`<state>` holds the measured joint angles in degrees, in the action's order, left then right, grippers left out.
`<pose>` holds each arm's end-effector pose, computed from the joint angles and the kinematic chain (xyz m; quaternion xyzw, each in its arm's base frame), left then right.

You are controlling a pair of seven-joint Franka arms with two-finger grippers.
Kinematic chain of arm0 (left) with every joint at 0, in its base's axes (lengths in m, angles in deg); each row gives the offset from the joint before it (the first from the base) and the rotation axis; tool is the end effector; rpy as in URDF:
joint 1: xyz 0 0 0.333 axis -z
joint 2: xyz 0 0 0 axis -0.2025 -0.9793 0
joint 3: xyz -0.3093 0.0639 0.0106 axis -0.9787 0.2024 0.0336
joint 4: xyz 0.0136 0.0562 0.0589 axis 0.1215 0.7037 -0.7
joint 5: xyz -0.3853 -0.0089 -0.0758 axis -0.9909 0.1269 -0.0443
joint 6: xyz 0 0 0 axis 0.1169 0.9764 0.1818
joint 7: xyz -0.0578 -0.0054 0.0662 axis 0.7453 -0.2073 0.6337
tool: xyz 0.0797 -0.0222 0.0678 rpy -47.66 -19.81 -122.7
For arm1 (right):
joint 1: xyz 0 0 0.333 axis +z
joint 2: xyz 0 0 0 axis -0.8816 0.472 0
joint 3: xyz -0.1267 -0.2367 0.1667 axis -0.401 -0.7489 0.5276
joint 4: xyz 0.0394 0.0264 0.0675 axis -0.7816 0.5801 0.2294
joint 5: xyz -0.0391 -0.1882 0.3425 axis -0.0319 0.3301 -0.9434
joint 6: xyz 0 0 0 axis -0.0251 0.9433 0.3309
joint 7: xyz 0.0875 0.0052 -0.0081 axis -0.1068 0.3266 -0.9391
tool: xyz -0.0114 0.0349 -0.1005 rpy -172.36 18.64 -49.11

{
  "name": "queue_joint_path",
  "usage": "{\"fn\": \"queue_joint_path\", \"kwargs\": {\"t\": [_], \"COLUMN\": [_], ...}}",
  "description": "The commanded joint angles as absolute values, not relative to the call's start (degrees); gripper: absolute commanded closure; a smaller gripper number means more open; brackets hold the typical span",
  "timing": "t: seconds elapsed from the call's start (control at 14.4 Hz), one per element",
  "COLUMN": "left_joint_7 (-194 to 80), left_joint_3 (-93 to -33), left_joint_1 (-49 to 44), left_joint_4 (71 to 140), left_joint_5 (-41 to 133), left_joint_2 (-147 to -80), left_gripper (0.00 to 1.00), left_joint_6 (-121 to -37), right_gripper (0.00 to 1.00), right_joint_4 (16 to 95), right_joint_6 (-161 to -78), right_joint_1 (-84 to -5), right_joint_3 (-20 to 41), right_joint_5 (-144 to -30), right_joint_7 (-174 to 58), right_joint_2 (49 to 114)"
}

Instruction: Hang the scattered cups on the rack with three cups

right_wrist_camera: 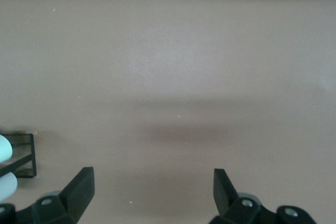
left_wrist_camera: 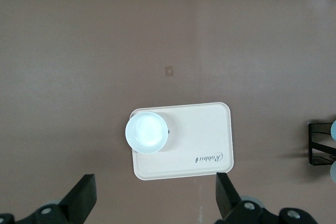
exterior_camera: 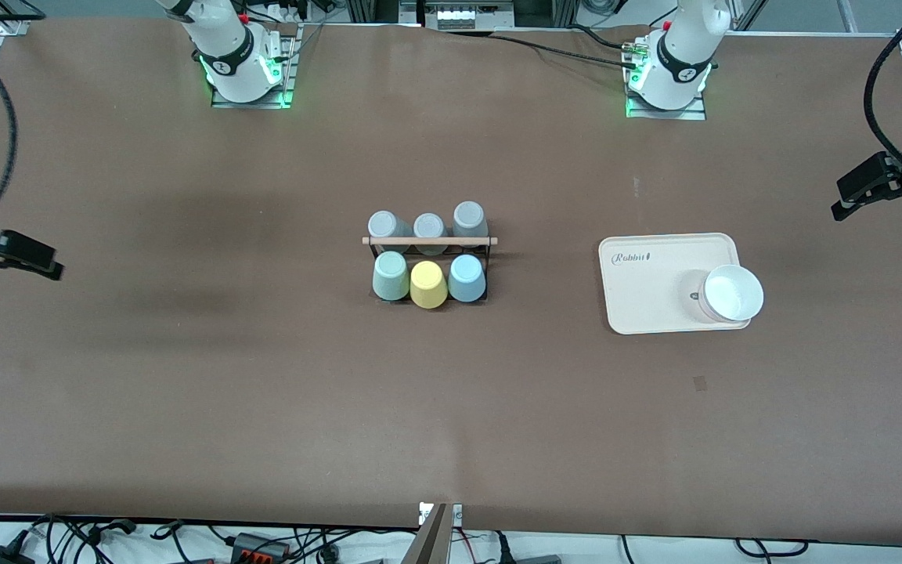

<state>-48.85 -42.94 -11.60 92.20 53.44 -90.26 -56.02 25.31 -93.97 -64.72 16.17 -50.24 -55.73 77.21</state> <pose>0.5734 0.0112 0.6425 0.9988 -0.0011 0.0477 0.0116 0.6526 -0.0278 0.6021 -0.9998 -0.0041 -0.0208 0.0025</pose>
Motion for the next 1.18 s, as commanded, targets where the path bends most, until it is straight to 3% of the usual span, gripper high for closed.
{"fn": "queue_joint_path", "kwargs": {"t": [0.0, 0.42, 0.69, 0.9, 1.11], "left_joint_7": [-48.49, -48.49, -49.02, -49.02, -49.11], "left_joint_3": [-42.88, -42.88, -42.88, -42.79, -42.79], "left_joint_1": [-11.59, -11.68, -11.68, -11.77, -11.68], "left_joint_4": [90.37, 90.37, 90.37, 90.28, 90.37], "left_joint_5": [52.51, 53.21, 53.21, 53.21, 53.30], "left_joint_2": [-91.15, -91.06, -91.06, -91.06, -91.06], "left_gripper": [0.00, 0.00, 0.00, 0.00, 0.00], "left_joint_6": [-54.83, -52.82, -52.46, -52.37, -52.37], "right_gripper": [0.00, 0.00, 0.00, 0.00, 0.00], "right_joint_4": [27.64, 36.68, 50.45, 56.02, 56.47], "right_joint_6": [-93.87, -97.72, -105.01, -104.68, -101.61], "right_joint_1": [-64.74, -62.01, -61.92, -62.01, -61.92], "right_joint_3": [16.99, 13.47, 13.65, 13.65, 13.65], "right_joint_5": [-49.48, -49.22, -48.95, -48.95, -49.13], "right_joint_7": [-57.24, -57.06, -57.32, -57.41, -57.41], "right_joint_2": [74.51, 69.33, 60.29, 56.23, 55.79]}}
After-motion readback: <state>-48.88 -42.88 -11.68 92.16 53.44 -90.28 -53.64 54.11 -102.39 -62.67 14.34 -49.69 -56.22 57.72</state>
